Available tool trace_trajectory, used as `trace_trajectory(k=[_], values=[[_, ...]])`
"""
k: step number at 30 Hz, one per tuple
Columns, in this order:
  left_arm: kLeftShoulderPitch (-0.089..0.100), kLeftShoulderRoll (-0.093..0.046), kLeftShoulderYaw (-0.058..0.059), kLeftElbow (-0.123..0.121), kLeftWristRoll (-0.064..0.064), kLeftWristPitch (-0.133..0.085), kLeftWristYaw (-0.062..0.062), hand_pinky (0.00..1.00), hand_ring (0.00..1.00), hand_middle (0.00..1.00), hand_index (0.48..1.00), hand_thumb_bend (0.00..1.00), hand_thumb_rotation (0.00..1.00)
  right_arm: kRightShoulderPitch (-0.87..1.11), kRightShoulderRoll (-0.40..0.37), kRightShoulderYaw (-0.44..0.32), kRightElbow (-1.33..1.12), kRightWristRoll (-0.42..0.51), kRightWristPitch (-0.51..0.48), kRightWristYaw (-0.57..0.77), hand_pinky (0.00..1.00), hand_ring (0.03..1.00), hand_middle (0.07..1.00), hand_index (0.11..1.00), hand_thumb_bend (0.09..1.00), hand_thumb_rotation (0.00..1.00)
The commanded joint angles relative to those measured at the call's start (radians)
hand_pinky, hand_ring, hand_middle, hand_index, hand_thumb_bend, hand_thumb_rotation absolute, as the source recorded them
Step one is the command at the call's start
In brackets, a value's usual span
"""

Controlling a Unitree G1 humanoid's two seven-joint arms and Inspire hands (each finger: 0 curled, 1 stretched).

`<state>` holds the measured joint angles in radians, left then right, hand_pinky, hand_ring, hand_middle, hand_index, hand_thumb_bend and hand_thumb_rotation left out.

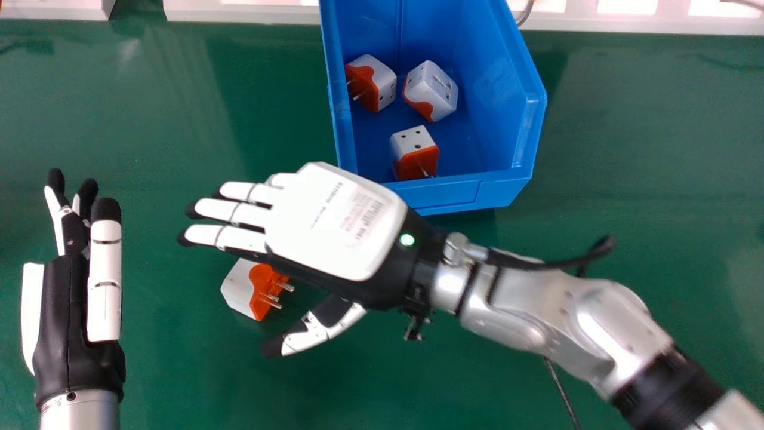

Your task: Pick all objects and put in blue box

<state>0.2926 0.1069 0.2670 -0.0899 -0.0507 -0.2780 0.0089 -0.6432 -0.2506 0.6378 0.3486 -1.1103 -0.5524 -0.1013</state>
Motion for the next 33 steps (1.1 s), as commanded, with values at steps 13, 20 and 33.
trace_trajectory(k=[13,20,33], values=[[-0.004,0.002,-0.006,-0.022,0.008,-0.034,-0.005,0.98,0.98,0.97,0.964,0.45,1.00,-0.259,0.058,0.153,0.210,-0.082,0.057,0.056,0.74,0.878,0.889,0.829,0.477,0.47],[0.003,-0.015,-0.021,-0.046,0.016,-0.023,0.003,0.96,0.97,0.97,0.959,0.44,1.00,-0.324,0.082,0.222,0.295,-0.121,0.058,0.027,0.73,0.865,0.884,0.838,0.500,0.44],[0.007,-0.018,-0.045,-0.077,0.039,-0.003,0.000,0.99,0.98,0.98,0.979,0.46,1.00,-0.364,0.121,0.281,0.384,-0.140,0.085,-0.002,0.72,0.842,0.867,0.818,0.647,0.17]])
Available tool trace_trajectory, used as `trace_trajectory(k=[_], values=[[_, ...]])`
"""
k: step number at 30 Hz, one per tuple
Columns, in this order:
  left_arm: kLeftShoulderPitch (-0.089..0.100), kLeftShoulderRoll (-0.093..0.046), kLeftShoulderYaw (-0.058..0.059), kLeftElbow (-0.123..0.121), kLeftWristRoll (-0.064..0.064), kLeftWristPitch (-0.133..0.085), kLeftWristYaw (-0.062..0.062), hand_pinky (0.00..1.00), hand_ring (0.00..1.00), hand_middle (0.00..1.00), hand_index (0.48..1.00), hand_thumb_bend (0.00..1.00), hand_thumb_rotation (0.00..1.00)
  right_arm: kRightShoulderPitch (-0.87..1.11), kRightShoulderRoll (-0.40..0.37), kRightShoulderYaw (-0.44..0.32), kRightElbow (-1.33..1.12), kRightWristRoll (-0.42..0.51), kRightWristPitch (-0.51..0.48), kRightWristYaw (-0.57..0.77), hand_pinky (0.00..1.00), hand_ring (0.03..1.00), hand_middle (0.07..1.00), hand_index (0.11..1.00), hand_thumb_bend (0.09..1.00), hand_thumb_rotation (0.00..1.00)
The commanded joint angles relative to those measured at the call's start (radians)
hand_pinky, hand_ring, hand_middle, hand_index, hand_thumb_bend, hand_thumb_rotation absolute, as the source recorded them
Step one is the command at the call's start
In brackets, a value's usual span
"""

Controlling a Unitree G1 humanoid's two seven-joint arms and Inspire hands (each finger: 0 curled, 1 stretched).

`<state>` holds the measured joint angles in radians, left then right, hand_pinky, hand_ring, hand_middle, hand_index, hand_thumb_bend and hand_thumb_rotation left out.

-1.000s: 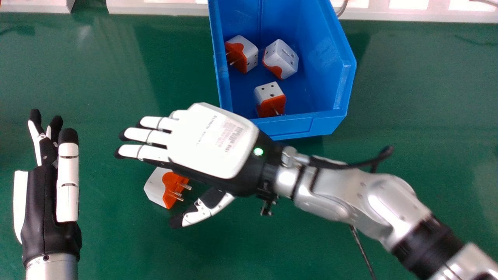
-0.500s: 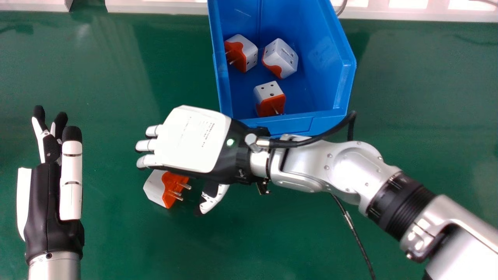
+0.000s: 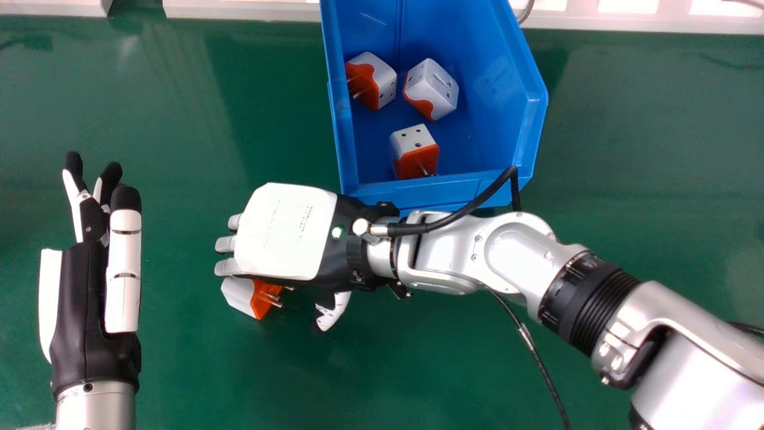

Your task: Pick all objects and put in blue box

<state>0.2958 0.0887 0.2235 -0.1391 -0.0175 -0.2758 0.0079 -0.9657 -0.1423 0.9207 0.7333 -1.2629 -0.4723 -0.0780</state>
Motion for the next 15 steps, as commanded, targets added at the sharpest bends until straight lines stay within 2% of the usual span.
trace_trajectory(k=[1,4,6,8,11,12,14,15], values=[[0.002,-0.002,-0.003,-0.029,0.007,-0.005,0.004,0.99,0.98,0.98,0.977,0.46,1.00,-0.044,0.016,-0.002,0.006,0.015,0.006,-0.023,0.72,0.842,0.867,0.817,0.621,0.18],[0.002,-0.005,-0.007,-0.031,0.008,-0.004,0.008,0.98,0.97,0.97,0.969,0.46,1.00,-0.054,0.025,0.004,0.024,0.007,0.014,-0.029,0.71,0.835,0.863,0.811,0.717,0.06],[0.002,-0.006,-0.010,-0.030,0.010,-0.010,0.007,0.99,0.97,0.97,0.967,0.45,1.00,-0.061,0.030,0.005,0.035,0.009,0.014,-0.026,0.72,0.838,0.867,0.812,0.678,0.07],[0.001,-0.007,-0.013,-0.028,0.015,-0.012,0.008,0.98,0.97,0.97,0.964,0.45,1.00,-0.067,0.036,0.004,0.047,0.013,0.016,-0.022,0.72,0.837,0.864,0.804,0.699,0.02],[-0.002,-0.007,-0.016,-0.021,0.022,-0.023,0.010,0.98,0.96,0.97,0.963,0.43,1.00,-0.073,0.046,0.001,0.068,0.017,0.023,-0.041,0.72,0.837,0.861,0.800,0.715,0.00],[-0.002,-0.009,-0.017,-0.021,0.020,-0.023,0.010,0.97,0.96,0.97,0.960,0.43,1.00,-0.075,0.051,-0.004,0.076,0.025,0.024,-0.039,0.71,0.823,0.848,0.783,0.725,0.00],[-0.003,-0.013,-0.020,-0.029,0.018,-0.016,0.010,0.99,0.97,0.97,0.967,0.43,1.00,-0.077,0.062,-0.013,0.094,0.042,0.029,-0.034,0.73,0.833,0.854,0.792,0.654,0.02],[0.000,-0.014,-0.021,-0.033,0.021,-0.013,0.011,0.98,0.97,0.97,0.965,0.42,1.00,-0.076,0.068,-0.023,0.103,0.060,0.030,-0.027,0.73,0.833,0.852,0.791,0.633,0.04]])
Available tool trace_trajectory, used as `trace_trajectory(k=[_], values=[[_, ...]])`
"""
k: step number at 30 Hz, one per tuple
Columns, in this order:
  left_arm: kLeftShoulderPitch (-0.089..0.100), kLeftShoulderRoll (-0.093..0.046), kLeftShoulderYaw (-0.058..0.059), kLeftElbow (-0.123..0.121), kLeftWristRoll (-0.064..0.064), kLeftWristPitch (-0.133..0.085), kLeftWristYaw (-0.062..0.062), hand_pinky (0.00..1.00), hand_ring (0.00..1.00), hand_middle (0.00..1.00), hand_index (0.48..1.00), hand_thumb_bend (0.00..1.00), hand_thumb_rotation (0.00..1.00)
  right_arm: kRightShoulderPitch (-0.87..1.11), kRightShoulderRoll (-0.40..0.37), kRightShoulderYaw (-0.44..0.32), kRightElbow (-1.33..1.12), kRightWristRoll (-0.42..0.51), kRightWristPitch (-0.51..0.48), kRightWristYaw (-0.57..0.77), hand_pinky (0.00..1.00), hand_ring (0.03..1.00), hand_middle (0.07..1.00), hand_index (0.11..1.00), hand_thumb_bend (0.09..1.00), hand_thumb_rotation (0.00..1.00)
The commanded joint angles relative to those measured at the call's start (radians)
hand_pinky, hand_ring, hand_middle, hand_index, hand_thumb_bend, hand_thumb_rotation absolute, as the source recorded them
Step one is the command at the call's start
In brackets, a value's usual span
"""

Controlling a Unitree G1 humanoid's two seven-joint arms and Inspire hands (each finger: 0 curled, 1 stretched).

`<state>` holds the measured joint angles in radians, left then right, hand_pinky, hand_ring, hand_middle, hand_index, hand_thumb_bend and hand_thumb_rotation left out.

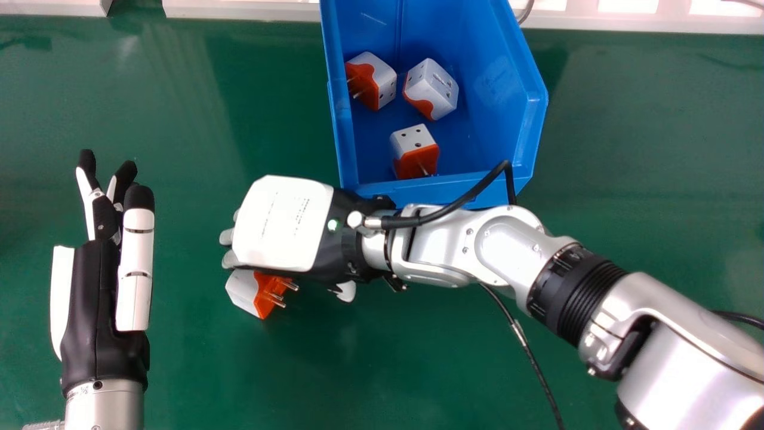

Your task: Pick all objects and put in blue box

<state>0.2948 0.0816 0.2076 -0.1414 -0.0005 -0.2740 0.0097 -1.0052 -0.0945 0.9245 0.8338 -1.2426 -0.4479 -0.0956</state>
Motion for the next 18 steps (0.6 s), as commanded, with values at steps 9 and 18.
trace_trajectory(k=[9,18], values=[[-0.002,-0.012,-0.007,-0.024,0.004,-0.030,0.010,0.97,0.96,0.96,0.950,0.44,1.00,-0.038,0.046,-0.019,0.026,0.049,0.057,-0.007,0.73,0.830,0.843,0.799,0.509,0.42],[-0.002,-0.014,-0.008,-0.032,0.004,-0.023,0.010,0.97,0.96,0.96,0.950,0.43,1.00,-0.032,0.061,-0.030,0.035,0.083,0.062,-0.008,0.72,0.820,0.832,0.797,0.376,0.33]])
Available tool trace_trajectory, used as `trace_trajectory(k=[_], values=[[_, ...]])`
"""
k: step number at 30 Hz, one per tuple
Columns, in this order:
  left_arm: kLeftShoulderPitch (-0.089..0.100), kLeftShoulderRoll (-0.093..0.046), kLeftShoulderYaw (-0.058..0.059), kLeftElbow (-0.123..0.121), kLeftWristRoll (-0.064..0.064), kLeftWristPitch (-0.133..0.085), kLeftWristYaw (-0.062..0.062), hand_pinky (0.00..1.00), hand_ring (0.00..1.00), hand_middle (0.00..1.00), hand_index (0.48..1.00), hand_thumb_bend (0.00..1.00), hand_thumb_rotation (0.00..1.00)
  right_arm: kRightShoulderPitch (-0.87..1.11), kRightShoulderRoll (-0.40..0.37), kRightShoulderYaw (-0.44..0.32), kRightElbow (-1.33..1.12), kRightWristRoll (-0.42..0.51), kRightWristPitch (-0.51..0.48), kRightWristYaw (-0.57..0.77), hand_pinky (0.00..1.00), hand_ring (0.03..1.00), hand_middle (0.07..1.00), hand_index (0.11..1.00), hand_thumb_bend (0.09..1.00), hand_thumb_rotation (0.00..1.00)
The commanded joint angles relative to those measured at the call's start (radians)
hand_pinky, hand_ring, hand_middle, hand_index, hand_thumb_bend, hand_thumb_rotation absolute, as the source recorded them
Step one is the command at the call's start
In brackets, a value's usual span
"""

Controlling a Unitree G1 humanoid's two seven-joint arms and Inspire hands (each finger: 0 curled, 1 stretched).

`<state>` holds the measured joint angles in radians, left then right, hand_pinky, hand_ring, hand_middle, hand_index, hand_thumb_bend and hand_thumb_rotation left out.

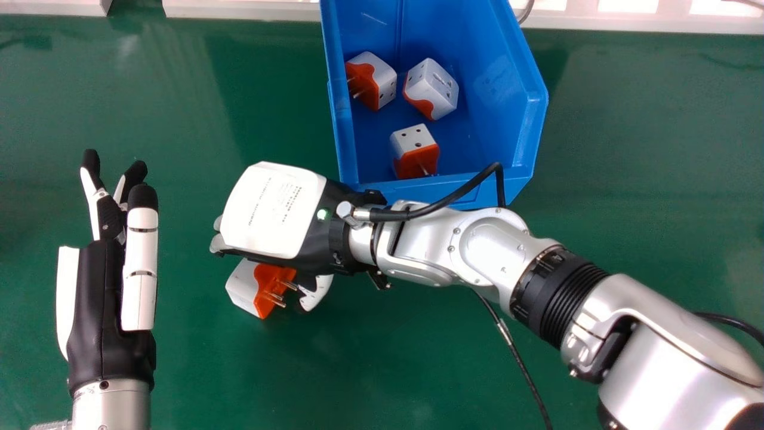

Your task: Pick all objects and put in blue box

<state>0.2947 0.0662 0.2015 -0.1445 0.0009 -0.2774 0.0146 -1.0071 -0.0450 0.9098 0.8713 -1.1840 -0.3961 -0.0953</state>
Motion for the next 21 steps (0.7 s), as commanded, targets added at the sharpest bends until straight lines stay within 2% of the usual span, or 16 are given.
trace_trajectory(k=[1,2,6,7,9,12,14,15,16,17,18,19,21], values=[[-0.001,0.001,-0.002,-0.030,0.003,-0.018,0.005,0.97,0.96,0.96,0.951,0.43,1.00,-0.033,0.012,-0.011,-0.001,0.022,0.013,-0.010,0.72,0.821,0.833,0.799,0.367,0.34],[0.000,-0.001,-0.002,-0.033,0.003,-0.018,0.006,0.97,0.96,0.96,0.950,0.43,1.00,-0.035,0.012,-0.007,-0.001,0.019,0.014,-0.013,0.72,0.823,0.835,0.802,0.366,0.37],[0.006,-0.004,-0.007,-0.044,0.007,-0.012,0.009,0.96,0.95,0.95,0.943,0.41,1.00,-0.038,0.009,0.008,-0.007,-0.003,0.028,-0.021,0.72,0.825,0.839,0.805,0.440,0.31],[0.007,-0.005,-0.009,-0.047,0.012,-0.012,0.012,0.96,0.95,0.96,0.944,0.42,1.00,-0.037,0.009,0.007,-0.008,0.001,0.027,-0.020,0.71,0.821,0.837,0.803,0.459,0.32],[0.010,-0.004,-0.012,-0.050,0.016,-0.013,0.014,0.95,0.95,0.96,0.944,0.42,1.00,-0.036,0.010,0.007,-0.006,0.007,0.028,-0.015,0.72,0.827,0.840,0.804,0.500,0.24],[0.010,-0.003,-0.015,-0.052,0.015,-0.016,0.014,0.95,0.95,0.96,0.948,0.44,1.00,-0.033,0.014,0.007,-0.003,0.009,0.031,-0.021,0.71,0.819,0.833,0.794,0.511,0.24],[0.012,-0.005,-0.018,-0.057,0.013,-0.012,0.015,0.95,0.95,0.96,0.947,0.45,1.00,-0.036,0.007,0.025,-0.008,-0.016,0.035,-0.043,0.69,0.791,0.807,0.749,0.593,0.16],[0.011,-0.005,-0.018,-0.056,0.013,-0.013,0.016,0.95,0.95,0.96,0.947,0.45,1.00,-0.038,0.008,0.035,-0.005,-0.027,0.039,-0.049,0.68,0.772,0.782,0.701,0.653,0.11],[0.012,-0.005,-0.020,-0.058,0.011,-0.013,0.015,0.95,0.95,0.96,0.947,0.45,1.00,-0.037,0.008,0.040,-0.002,-0.029,0.042,-0.056,0.67,0.748,0.747,0.615,0.616,0.10],[0.012,-0.005,-0.021,-0.058,0.010,-0.013,0.015,0.96,0.96,0.96,0.948,0.45,1.00,-0.036,0.009,0.041,0.000,-0.028,0.044,-0.061,0.63,0.677,0.680,0.539,0.560,0.12],[0.013,-0.006,-0.023,-0.062,0.011,-0.012,0.016,0.96,0.96,0.96,0.949,0.45,1.00,-0.034,0.008,0.045,0.002,-0.033,0.045,-0.079,0.60,0.644,0.650,0.512,0.541,0.12],[0.014,-0.006,-0.025,-0.064,0.011,-0.010,0.016,0.96,0.96,0.96,0.947,0.45,1.00,-0.034,0.006,0.051,0.009,-0.043,0.044,-0.105,0.54,0.580,0.601,0.498,0.532,0.12],[0.014,-0.005,-0.027,-0.067,0.018,-0.008,0.019,0.97,0.96,0.96,0.947,0.45,1.00,-0.037,0.004,0.069,0.029,-0.065,0.048,-0.151,0.43,0.477,0.531,0.486,0.532,0.05]])
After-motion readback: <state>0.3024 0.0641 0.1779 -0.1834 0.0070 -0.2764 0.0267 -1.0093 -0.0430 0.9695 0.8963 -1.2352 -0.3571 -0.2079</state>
